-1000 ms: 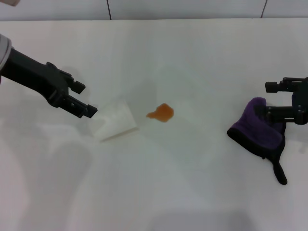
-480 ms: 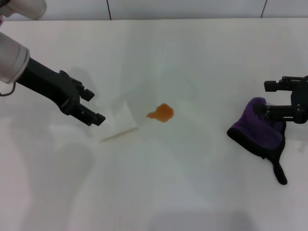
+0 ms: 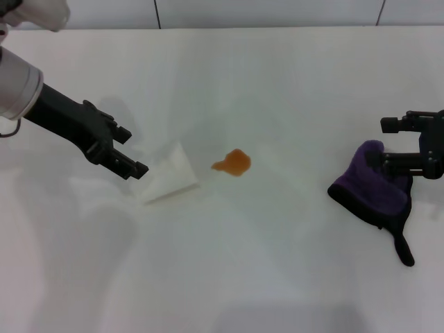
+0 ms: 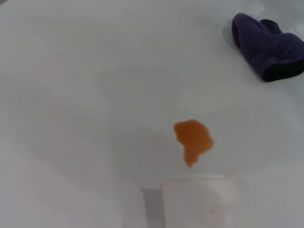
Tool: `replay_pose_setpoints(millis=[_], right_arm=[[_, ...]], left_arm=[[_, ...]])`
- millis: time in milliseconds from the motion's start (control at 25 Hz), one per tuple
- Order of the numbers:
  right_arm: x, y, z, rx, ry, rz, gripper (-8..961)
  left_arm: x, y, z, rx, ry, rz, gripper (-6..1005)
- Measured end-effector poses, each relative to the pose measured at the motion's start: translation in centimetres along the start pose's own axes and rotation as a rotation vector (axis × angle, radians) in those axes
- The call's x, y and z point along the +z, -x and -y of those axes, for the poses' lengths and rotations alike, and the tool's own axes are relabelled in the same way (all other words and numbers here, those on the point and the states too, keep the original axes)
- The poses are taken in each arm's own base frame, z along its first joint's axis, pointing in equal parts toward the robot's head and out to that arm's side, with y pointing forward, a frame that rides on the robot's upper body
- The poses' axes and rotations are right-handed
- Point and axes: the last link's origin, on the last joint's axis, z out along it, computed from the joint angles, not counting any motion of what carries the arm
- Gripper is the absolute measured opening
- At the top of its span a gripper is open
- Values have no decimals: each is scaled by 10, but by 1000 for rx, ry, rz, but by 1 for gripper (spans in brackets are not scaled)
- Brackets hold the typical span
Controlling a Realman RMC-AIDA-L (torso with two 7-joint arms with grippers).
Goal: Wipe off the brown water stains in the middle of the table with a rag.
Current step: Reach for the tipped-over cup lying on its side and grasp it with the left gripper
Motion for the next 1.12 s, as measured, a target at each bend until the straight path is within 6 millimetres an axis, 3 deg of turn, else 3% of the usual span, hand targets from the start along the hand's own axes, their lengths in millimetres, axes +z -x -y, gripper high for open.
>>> replay_pose_setpoints(millis=[1120], right_arm=[[-2,-1,-1,-1,4,-1,740]], left_arm=[[29,-9,-1,37,1,9,875]])
